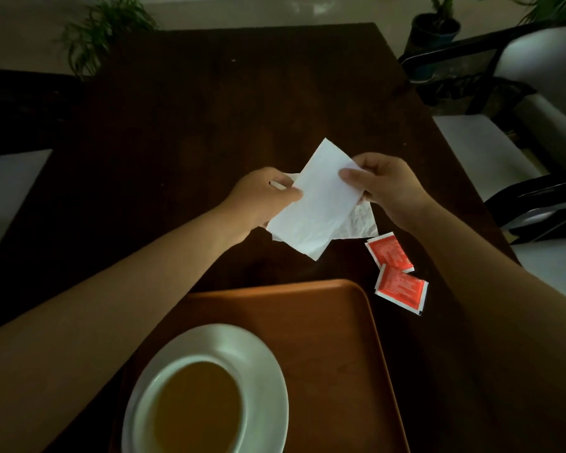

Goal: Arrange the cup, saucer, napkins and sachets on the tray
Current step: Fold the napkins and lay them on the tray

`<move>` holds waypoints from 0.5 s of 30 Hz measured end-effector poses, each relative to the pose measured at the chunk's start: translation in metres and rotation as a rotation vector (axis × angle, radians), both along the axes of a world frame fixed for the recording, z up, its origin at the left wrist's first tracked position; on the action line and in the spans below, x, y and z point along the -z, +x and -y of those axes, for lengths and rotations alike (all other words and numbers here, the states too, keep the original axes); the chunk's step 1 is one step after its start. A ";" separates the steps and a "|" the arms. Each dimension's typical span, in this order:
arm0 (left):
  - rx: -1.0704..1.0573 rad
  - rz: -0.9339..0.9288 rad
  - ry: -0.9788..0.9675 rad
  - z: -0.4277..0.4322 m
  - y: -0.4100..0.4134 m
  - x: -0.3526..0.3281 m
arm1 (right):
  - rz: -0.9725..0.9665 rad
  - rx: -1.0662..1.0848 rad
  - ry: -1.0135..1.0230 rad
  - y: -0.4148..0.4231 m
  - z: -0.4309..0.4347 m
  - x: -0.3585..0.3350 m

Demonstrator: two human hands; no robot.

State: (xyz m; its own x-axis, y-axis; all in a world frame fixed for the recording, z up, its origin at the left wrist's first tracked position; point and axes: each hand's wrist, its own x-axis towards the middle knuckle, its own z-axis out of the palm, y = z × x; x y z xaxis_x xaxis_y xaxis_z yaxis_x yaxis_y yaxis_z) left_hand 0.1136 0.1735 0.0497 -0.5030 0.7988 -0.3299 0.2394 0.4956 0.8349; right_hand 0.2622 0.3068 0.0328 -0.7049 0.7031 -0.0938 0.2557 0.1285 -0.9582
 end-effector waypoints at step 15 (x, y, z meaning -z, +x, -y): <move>-0.324 0.198 -0.040 0.119 0.131 0.013 | 0.331 -0.177 0.313 0.034 0.068 0.016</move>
